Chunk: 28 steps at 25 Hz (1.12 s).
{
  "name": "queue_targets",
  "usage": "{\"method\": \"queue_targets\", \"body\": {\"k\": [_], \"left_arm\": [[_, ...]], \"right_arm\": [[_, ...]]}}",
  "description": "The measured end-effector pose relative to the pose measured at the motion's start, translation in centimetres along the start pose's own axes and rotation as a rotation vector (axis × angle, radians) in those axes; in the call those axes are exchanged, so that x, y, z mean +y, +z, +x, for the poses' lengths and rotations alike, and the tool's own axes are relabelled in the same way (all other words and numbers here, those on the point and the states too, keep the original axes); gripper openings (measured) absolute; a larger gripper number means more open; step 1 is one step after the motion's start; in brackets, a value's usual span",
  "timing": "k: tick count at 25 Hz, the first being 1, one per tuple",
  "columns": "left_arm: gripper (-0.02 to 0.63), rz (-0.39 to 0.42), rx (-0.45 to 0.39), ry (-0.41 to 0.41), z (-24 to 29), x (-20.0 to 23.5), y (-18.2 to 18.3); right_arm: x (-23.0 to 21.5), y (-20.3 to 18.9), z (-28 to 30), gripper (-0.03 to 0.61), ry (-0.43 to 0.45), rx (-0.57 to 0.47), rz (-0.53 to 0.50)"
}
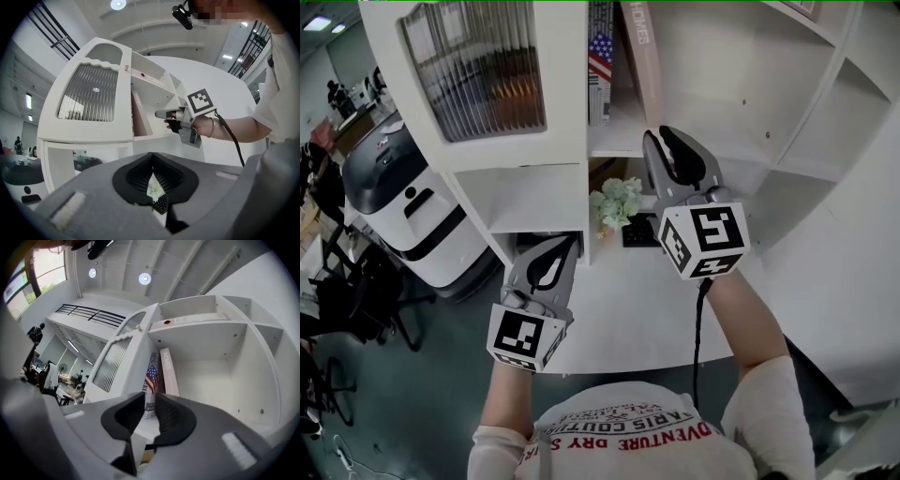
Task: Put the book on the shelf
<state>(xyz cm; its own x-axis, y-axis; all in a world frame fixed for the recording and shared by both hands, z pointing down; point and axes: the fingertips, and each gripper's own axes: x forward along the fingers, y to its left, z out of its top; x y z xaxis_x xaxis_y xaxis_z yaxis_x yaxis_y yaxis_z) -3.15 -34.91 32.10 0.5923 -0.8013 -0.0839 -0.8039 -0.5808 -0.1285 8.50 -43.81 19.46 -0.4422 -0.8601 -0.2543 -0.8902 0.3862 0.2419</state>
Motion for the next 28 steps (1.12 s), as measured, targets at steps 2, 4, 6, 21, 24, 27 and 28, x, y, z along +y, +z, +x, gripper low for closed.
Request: {"method": "queue_targets", "body": {"k": [2, 4, 6, 21, 24, 27, 28], "left_arm": [[0.006, -0.003, 0.001, -0.003, -0.3, -0.3, 0.3], [0.006, 0.008, -0.008, -0.001, -0.8, -0.5, 1.0], [0.006, 0.011, -0.013, 0.002, -1.2, -0.6, 1.2], [0.006, -0.001, 0.014, 0.022, -3.4, -0.8, -0.4], [0.006, 0.008, 0.017, 0.026, -3.6, -0.9, -0.5], [0.006, 0.009, 0.026, 0.030, -3.6, -0.9, -1.0], [0.006, 0.005, 0.028, 0.032, -3.6, -1.0, -0.9]], "right_arm": [[0.5, -1.3, -1.7, 0.046, -0.007, 0.000, 0.024], [1.3, -2.5, -3.4, 0.015, -0.006, 0.007, 0.023], [2.4, -3.7, -5.0, 0.000, 0.007, 0.023, 0.021], [7.6, -11.9, -12.1, 0.000, 0.088, 0.153, 0.083], [7.8, -12.0, -12.4, 0.000, 0.101, 0.160, 0.100], [7.5, -12.1, -12.7, 0.000, 0.092, 0.165, 0.122], [7.4, -12.1, -12.8, 0.000, 0.087, 0.165, 0.128]]}}
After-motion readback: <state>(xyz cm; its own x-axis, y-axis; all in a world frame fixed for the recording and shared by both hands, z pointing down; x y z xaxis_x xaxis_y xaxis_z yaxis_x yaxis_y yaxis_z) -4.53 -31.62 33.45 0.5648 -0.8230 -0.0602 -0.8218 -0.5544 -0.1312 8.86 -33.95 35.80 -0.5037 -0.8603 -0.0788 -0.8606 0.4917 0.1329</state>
